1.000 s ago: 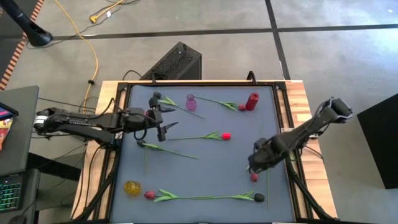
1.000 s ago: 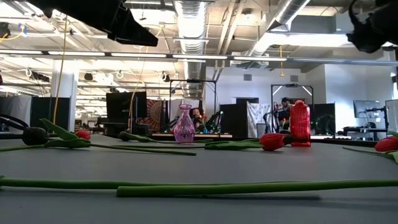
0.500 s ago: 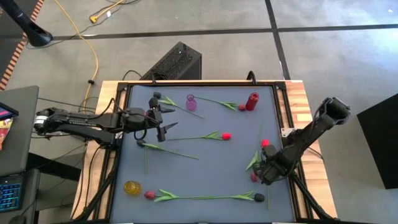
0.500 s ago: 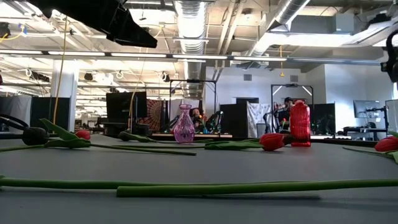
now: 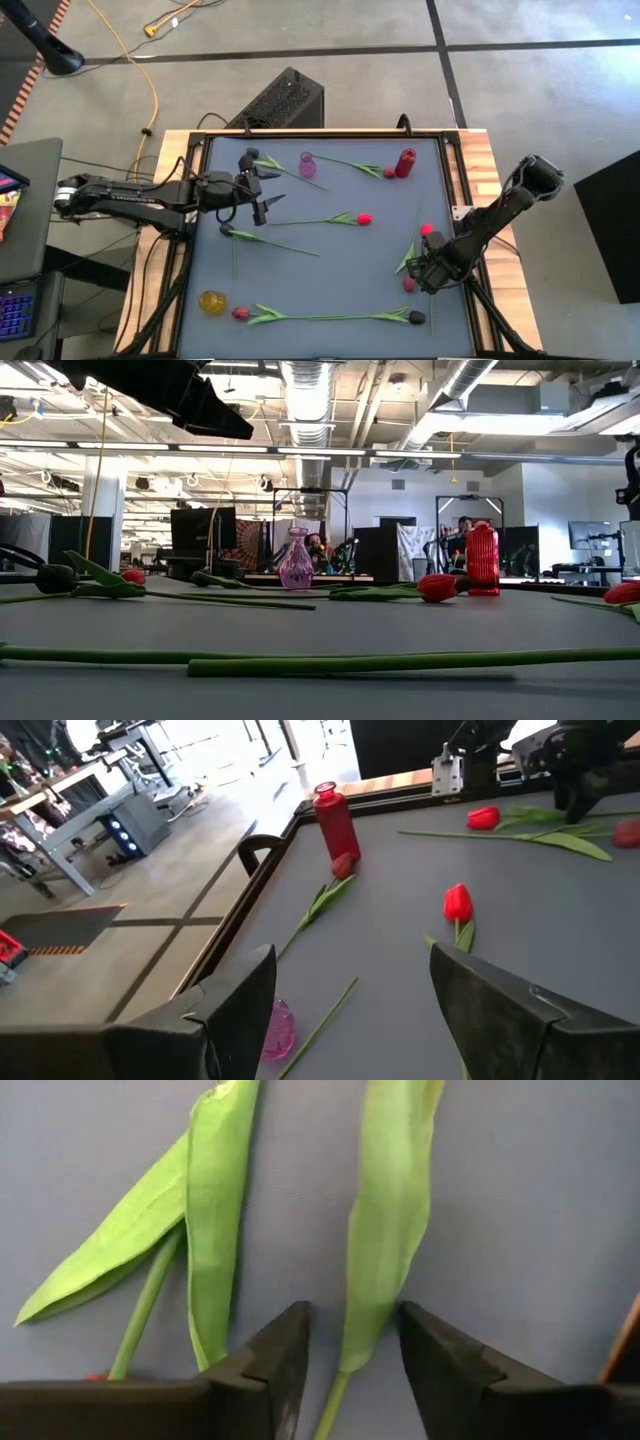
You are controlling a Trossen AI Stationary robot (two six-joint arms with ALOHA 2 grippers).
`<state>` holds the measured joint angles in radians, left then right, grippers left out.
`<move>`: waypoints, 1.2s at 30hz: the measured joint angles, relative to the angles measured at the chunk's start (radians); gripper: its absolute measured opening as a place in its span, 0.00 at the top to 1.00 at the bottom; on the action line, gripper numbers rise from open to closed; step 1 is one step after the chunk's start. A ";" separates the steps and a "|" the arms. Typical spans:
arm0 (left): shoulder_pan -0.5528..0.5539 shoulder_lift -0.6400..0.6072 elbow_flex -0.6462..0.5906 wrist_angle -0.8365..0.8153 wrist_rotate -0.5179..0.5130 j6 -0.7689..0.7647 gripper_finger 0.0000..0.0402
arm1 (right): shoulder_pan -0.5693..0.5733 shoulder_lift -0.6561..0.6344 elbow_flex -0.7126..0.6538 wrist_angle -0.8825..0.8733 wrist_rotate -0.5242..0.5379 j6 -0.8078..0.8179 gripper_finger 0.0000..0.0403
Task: Sort flowers into vase by color
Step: Put the right red flower into the red vase
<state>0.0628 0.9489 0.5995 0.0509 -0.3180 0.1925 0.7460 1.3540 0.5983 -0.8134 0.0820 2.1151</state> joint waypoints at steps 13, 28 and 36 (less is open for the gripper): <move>0.000 0.000 0.000 0.000 0.000 -0.044 0.36 | 0.000 0.003 0.019 -0.084 0.039 0.022 0.95; 0.000 0.000 0.000 -0.008 -0.002 -0.058 0.36 | -0.064 -0.057 0.355 -0.504 0.540 -0.108 0.92; 0.000 0.000 0.000 -0.010 -0.002 -0.089 0.36 | -0.180 -0.186 0.478 -0.476 1.101 -0.627 0.94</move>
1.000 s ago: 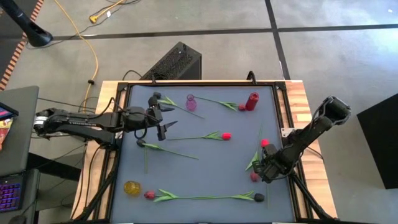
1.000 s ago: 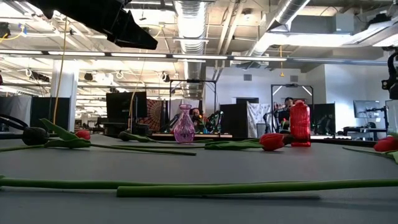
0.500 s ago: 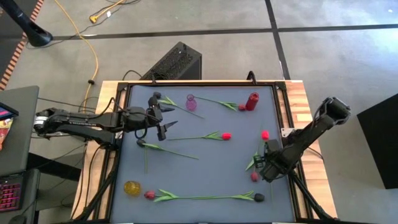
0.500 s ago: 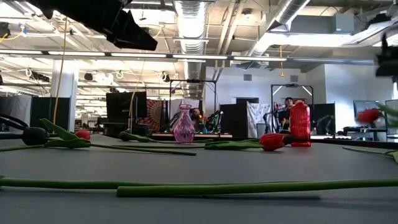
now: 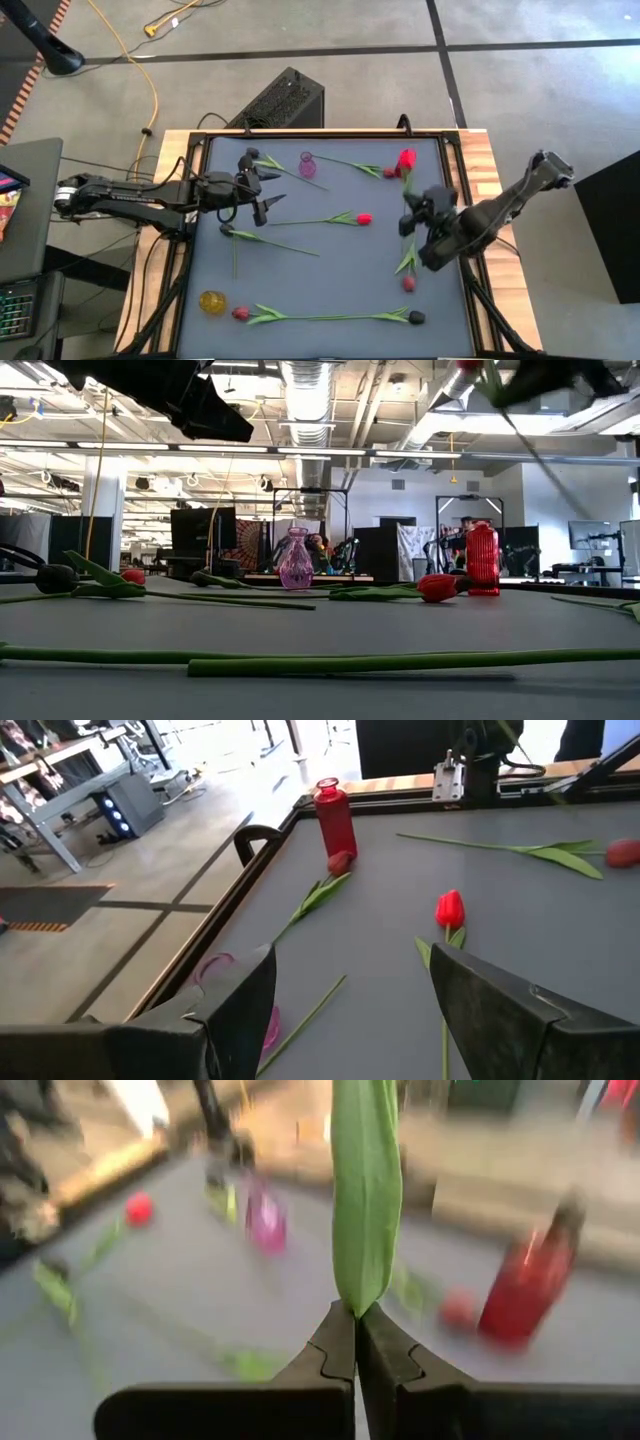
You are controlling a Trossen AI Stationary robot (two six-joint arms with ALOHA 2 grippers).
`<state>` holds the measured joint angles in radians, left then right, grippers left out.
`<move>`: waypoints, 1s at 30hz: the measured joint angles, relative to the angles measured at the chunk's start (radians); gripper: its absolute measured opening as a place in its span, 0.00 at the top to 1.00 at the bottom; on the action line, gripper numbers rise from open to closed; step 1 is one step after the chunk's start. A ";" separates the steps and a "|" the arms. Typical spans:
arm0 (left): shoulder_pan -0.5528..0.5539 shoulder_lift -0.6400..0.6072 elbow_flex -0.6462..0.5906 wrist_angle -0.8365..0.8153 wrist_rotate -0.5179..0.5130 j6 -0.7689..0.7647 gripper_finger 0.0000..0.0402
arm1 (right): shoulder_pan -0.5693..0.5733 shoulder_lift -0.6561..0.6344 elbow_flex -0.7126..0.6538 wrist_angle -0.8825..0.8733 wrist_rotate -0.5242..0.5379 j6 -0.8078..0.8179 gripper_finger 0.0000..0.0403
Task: Sort flowers into vase by color
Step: Put the right red flower into the red vase
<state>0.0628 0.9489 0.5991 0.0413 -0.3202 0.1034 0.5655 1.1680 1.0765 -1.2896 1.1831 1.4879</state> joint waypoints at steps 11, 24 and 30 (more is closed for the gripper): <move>0.000 0.000 0.000 -0.006 -0.009 -0.019 0.36 | -0.315 -0.153 -0.014 0.006 0.365 -0.311 0.95; 0.001 0.000 0.000 0.040 -0.009 0.016 0.36 | -0.626 -0.292 -0.014 0.413 -0.086 -0.971 0.95; 0.001 0.000 0.000 0.048 -0.009 0.026 0.36 | -0.786 -0.332 -0.034 0.804 -0.434 -1.391 0.95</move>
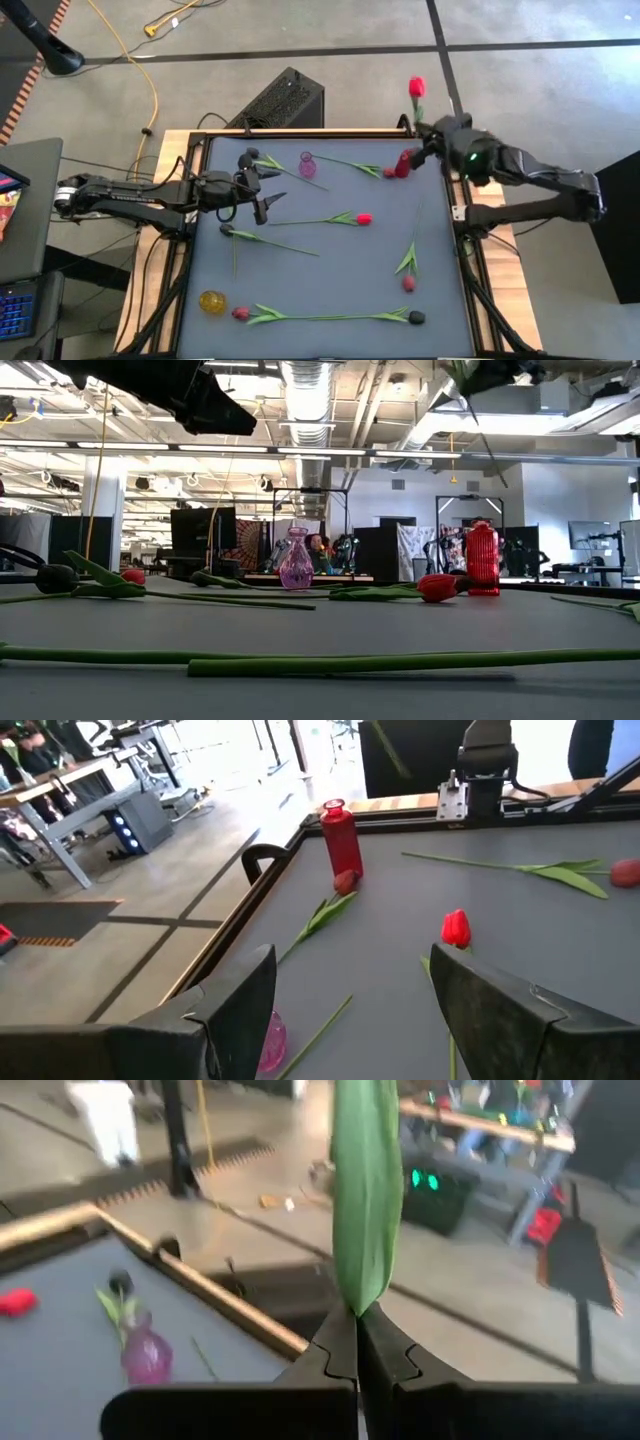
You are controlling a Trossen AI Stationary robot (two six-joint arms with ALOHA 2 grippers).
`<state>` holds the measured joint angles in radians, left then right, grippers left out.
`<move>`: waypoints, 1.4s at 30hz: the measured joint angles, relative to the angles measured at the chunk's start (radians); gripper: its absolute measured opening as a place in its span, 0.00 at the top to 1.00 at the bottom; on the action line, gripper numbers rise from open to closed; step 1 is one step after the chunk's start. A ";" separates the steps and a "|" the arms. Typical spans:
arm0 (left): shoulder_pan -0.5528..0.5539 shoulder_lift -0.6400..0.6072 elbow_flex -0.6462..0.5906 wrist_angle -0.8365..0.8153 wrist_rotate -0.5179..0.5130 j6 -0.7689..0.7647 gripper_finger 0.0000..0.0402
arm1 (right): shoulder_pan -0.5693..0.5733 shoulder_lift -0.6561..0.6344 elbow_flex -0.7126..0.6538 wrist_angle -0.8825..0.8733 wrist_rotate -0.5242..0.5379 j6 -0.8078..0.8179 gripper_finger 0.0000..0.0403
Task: Sort flowers into vase by color
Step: Put the right red flower into the red vase
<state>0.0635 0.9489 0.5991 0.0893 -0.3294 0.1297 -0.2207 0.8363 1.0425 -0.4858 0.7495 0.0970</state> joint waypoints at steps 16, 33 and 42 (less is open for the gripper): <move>0.000 0.000 0.000 -0.044 0.000 0.010 0.36 | -0.287 -0.222 -0.485 0.708 -0.184 -0.256 0.95; 0.000 0.000 0.000 -0.054 0.000 0.006 0.36 | -0.368 -0.210 -0.493 0.656 -0.202 -0.230 0.95; 0.000 0.000 0.000 -0.054 0.001 -0.014 0.36 | -0.378 -0.142 -0.493 0.632 -0.203 -0.186 0.91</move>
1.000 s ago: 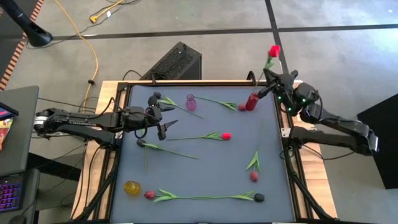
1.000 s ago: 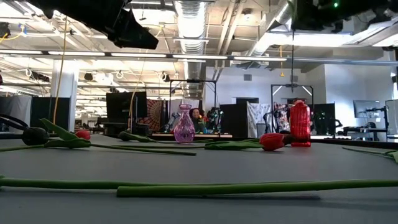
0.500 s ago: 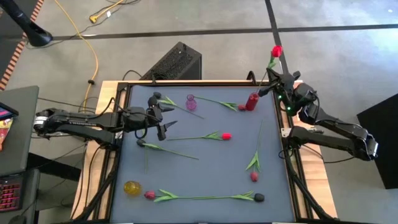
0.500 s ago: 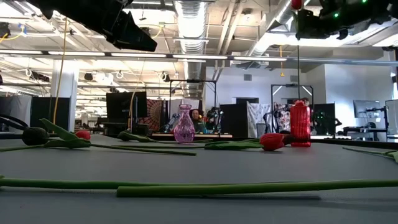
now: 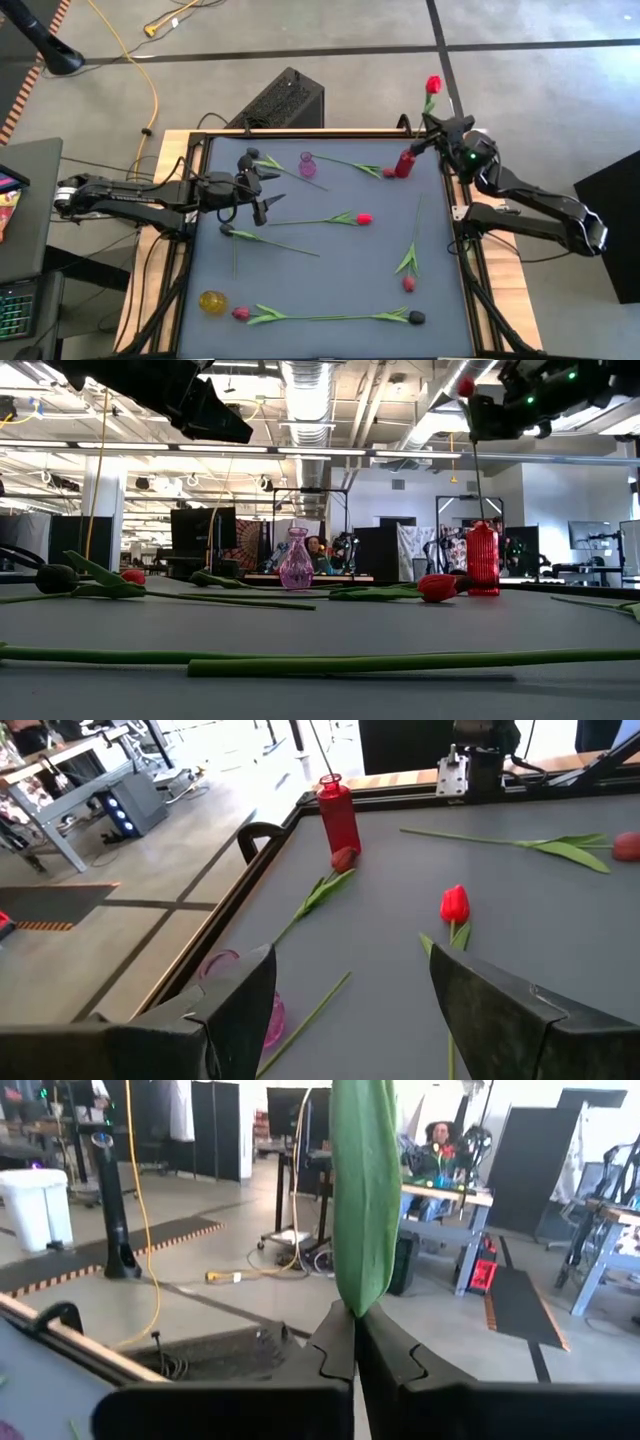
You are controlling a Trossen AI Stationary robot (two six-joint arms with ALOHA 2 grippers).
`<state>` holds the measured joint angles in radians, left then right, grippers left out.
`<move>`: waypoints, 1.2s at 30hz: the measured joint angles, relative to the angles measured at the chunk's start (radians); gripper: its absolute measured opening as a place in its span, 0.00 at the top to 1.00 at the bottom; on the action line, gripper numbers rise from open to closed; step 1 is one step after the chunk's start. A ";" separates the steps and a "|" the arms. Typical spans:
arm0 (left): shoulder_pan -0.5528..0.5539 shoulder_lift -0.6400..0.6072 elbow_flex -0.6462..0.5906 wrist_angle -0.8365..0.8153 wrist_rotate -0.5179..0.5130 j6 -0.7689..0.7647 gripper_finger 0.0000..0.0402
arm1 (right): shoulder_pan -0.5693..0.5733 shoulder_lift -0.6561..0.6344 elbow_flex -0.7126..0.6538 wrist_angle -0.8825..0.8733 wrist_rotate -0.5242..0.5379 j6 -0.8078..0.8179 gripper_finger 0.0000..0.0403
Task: Sort flowers into vase by color
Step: Put the right red flower into the red vase
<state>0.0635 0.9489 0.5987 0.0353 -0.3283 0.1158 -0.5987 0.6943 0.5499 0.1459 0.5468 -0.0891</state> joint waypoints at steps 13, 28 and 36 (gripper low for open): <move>0.000 0.000 0.000 -0.005 0.001 -0.022 0.36 | 0.002 0.032 0.000 -0.168 0.026 0.114 0.73; 0.000 0.000 0.000 -0.027 0.010 -0.027 0.36 | 0.002 -0.020 0.067 -0.639 -0.210 0.382 0.40; 0.000 0.000 0.000 -0.027 0.010 -0.031 0.36 | 0.002 -0.020 0.192 -0.870 -0.365 0.413 0.39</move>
<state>0.0635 0.9493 0.5987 0.0078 -0.3180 0.0849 -0.5964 0.6746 0.7419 -0.7242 0.1823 0.3240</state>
